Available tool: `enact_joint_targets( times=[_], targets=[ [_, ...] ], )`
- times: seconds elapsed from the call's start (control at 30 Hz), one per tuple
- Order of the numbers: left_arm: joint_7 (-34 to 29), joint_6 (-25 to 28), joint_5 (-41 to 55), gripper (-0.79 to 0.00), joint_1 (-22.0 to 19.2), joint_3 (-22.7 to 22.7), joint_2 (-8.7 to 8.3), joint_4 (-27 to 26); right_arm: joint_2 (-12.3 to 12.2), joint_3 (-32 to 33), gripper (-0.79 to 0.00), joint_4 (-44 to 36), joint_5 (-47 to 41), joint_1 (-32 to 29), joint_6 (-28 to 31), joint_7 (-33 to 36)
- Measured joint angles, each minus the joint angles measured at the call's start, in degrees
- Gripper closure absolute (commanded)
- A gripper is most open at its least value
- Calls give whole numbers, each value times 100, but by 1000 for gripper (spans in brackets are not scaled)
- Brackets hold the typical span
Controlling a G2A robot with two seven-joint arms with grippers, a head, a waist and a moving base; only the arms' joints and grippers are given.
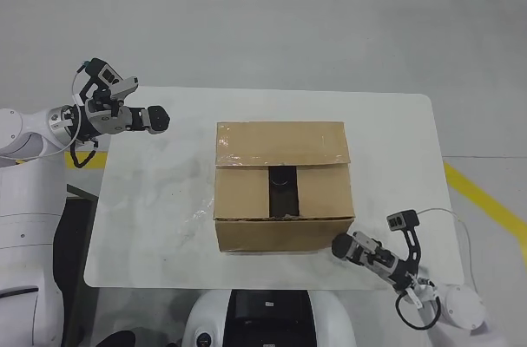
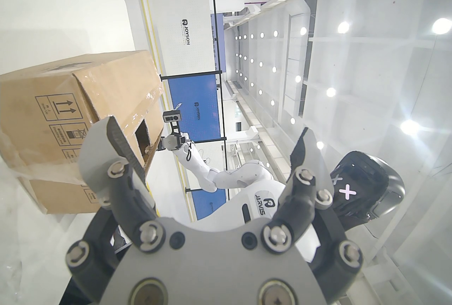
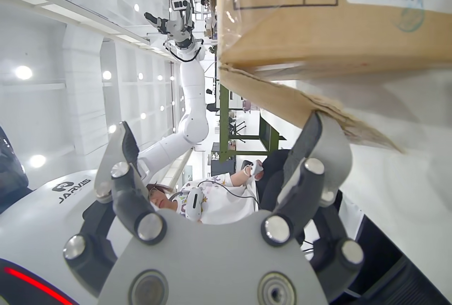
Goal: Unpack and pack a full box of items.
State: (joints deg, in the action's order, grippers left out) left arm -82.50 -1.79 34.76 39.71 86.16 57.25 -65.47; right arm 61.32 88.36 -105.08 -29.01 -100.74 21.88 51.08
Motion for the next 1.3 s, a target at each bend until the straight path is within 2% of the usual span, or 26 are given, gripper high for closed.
enact_joint_targets(
  times=[0.1, 0.33, 0.53, 0.93, 1.3],
  targets=[
    [0, 0, 0, -785, 0, 0, 0, 0, -19, 160, -785, -201, -14, -83, 19, 35],
    [0, 0, 0, -785, 0, 0, 0, 0, -86, 1054, -785, -794, -38, -585, 118, 61],
    [0, 0, 0, -785, 0, 0, 0, 0, -106, 1504, -785, -886, 182, -580, 61, -194],
    [0, 0, 0, -785, 0, 0, 0, 0, -86, 1628, -785, -194, 370, 73, 417, -882],
    [0, 0, 0, -785, 0, 0, 0, 0, -85, 1628, -785, -185, 384, 80, 411, -904]
  ],
)
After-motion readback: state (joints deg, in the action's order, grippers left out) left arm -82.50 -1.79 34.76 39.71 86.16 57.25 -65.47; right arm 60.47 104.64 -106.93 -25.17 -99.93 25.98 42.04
